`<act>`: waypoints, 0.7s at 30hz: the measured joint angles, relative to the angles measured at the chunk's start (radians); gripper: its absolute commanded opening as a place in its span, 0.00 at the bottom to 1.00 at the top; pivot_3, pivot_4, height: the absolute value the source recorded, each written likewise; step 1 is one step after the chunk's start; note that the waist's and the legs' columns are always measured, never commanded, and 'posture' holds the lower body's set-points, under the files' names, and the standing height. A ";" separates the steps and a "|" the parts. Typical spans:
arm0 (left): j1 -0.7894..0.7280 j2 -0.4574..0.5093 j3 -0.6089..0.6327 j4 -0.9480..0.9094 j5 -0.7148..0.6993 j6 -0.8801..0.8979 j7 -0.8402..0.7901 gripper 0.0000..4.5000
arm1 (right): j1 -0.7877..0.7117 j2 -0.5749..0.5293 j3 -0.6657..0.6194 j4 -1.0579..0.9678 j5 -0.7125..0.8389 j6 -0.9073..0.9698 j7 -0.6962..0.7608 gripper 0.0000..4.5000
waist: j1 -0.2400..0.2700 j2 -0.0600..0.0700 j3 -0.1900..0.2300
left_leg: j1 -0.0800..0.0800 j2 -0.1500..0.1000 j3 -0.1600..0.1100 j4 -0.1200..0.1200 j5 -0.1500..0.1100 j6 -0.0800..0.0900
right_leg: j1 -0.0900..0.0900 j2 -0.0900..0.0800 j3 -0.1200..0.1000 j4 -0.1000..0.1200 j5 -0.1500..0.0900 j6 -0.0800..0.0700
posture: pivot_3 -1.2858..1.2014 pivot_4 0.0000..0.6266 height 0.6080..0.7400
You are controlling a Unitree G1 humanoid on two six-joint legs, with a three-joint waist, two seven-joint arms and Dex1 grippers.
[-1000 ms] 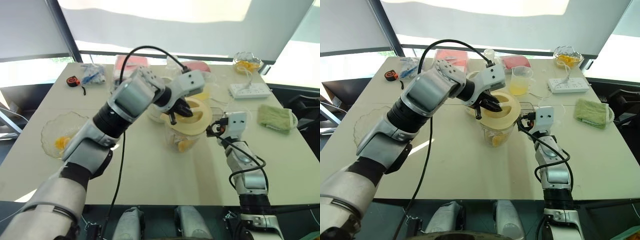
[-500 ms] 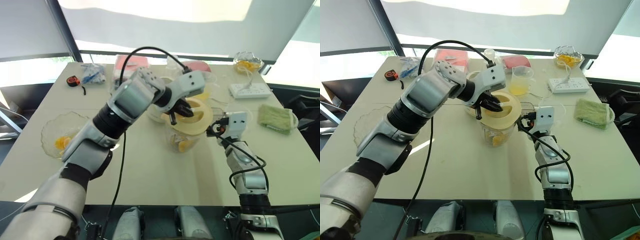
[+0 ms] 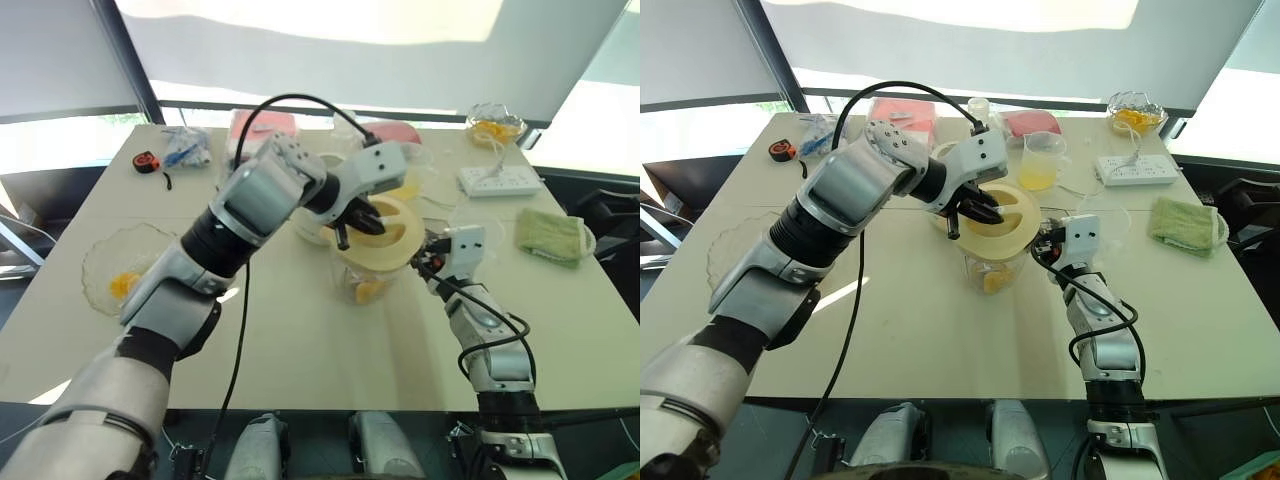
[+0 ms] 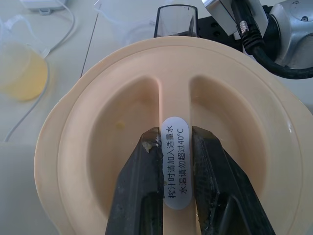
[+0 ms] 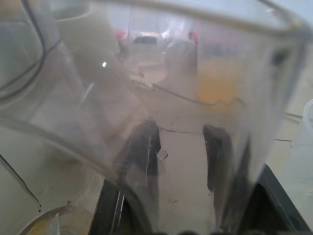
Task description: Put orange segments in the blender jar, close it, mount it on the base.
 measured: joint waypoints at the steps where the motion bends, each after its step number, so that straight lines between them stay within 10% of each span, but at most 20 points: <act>1: 0.005 0.004 0.000 -0.001 0.000 -0.018 -0.005 0.05 | 0.002 0.000 0.001 -0.004 0.000 0.002 0.000 0.25 | 0.000 0.000 0.000 | 0.000 0.000 0.000 0.000 0.000 0.000 | 0.000 0.000 0.000 0.000 0.001 -0.002 | 0.52 0.24 1.00; 21: 0.068 0.058 0.048 -0.004 0.004 -0.251 -0.097 0.05 | 0.004 0.002 0.029 -0.032 -0.024 0.000 0.005 0.25 | -0.005 0.000 0.002 | -0.001 0.000 0.002 -0.006 0.000 0.000 | -0.005 -0.004 0.000 -0.001 0.002 -0.004 | 0.52 0.24 1.00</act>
